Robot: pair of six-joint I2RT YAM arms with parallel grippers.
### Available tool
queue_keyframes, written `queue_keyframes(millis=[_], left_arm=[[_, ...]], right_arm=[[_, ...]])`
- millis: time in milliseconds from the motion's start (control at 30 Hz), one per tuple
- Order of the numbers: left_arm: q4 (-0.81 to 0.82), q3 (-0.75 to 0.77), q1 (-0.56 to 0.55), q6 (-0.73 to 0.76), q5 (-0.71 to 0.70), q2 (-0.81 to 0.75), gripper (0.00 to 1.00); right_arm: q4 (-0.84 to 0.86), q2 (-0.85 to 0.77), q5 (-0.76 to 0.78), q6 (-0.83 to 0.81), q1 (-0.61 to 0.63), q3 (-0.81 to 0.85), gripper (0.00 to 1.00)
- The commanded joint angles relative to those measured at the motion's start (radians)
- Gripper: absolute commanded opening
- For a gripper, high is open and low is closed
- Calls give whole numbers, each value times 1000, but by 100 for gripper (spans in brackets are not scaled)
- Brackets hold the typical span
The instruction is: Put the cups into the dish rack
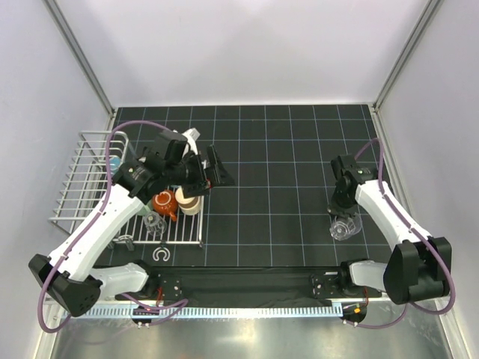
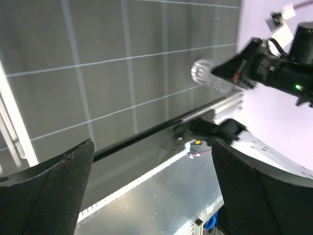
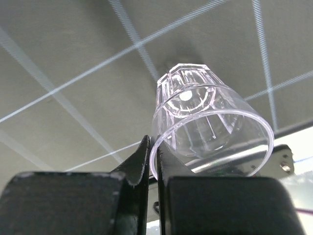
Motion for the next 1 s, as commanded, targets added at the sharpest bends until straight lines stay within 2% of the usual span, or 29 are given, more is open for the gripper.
queue_keyframes(millis=[0,167,267,300,333,400,433,467,567,767,967], left_arm=[[102,35,-8,9,100,-4,100],[287,3,-8,-25,191,-47,100],[380,-11,-8,-37,243,-69,100],[425,-27,-8,-46,264,-76,100],[447,-31,-8,-51,270,-89,100],[493,-51,-8,-57,305,-102,100],[516,-54,-8,-68,312,-109,99],[548,-59,-8,-71,318,-119,100],[602,-70,-8,-79,344,-136,100],[608,-67,-10,-89,373,-138,100],[608,-82,-10,-89,352,-159,100]], right_arm=[[62,-85,-115,-59,-2,102,4],[140,-148,-431,-111,6,206,4],[284,-218,-699,-75,9,242,4],[386,-244,-827,-6,9,242,4],[447,-253,-892,36,10,236,4],[675,-264,-1026,153,16,199,4],[761,-266,-1115,280,38,185,4],[930,-267,-1146,335,53,162,4],[1080,-266,-1180,416,122,182,4],[1220,-243,-1182,485,242,211,4],[1314,-235,-1168,548,279,205,4]])
